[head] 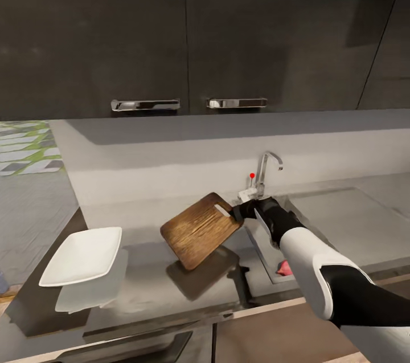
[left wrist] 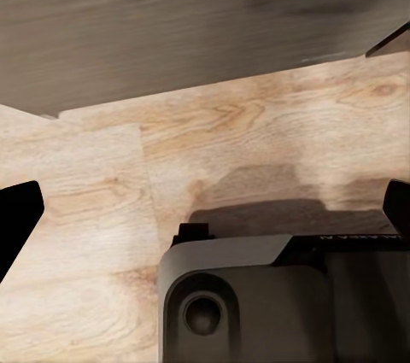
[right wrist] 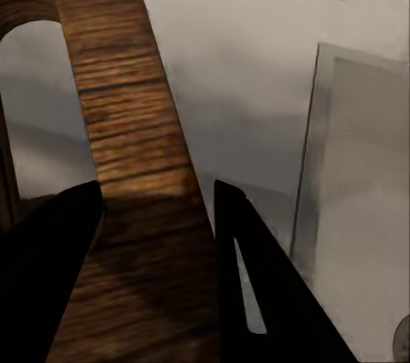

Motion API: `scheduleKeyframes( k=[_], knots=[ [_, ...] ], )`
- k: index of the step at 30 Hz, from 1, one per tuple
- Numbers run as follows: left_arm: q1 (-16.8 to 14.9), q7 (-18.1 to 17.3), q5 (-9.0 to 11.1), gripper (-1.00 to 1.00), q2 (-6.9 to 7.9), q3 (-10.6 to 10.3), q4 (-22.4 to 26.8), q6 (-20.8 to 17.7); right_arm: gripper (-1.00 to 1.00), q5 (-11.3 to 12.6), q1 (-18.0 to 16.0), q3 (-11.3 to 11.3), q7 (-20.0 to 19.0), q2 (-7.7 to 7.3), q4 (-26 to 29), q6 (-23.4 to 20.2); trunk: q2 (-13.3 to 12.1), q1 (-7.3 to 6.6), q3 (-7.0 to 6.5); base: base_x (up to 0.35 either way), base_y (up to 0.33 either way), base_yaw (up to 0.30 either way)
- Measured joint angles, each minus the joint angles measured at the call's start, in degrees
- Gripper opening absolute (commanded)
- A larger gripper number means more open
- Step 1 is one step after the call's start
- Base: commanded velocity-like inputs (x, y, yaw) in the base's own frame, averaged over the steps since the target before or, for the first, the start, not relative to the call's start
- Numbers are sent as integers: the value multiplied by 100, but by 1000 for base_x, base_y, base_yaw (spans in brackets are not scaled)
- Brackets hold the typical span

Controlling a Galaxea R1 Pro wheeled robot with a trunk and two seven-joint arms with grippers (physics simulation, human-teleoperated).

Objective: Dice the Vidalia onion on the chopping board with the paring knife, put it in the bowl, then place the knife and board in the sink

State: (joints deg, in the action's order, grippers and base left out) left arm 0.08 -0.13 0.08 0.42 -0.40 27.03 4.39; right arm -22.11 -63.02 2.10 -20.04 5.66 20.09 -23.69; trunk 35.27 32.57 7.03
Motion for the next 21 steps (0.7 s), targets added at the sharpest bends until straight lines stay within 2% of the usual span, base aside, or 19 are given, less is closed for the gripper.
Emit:
scheduleKeyframes(
  k=[2, 3, 6, 8, 10, 13, 21],
  knots=[
    [0, -1, 1, 100, 0, 0, -16, 0, -100, 1, -1, 245, 53, 46, -38, -95, 0, 0, -1, 0, 0, 0],
    [1, 1, 2, 100, 0, 0, -29, 0, -100, -12, -1, 499, 92, 57, -88, -115, 0, 0, -1, 0, 0, 0],
    [1, 1, 2, 100, 0, 0, -49, 0, -100, -33, -2, 1076, 272, 61, -152, -130, 0, 0, -1, 0, 0, 0],
    [1, 2, 1, 100, -4, 0, -53, 0, -100, -53, -2, 1411, 524, 60, -173, -130, 0, 0, -1, 0, 0, 0],
    [1, 3, 0, 100, -7, 0, -54, 0, -100, -70, -4, 1637, 887, 61, -216, -125, 0, 0, -1, 0, 0, 0],
    [0, -1, 0, 100, -8, 0, -55, 0, -100, -24, -2, 1770, 1245, 72, -272, -117, 0, 0, 0, 0, 0, 0],
    [1, -1, 7, 100, -9, 0, -103, 0, -100, -37, 0, 1842, 1578, 79, -288, -110, 0, 1, -1, -37, 0, 0]
  ],
)
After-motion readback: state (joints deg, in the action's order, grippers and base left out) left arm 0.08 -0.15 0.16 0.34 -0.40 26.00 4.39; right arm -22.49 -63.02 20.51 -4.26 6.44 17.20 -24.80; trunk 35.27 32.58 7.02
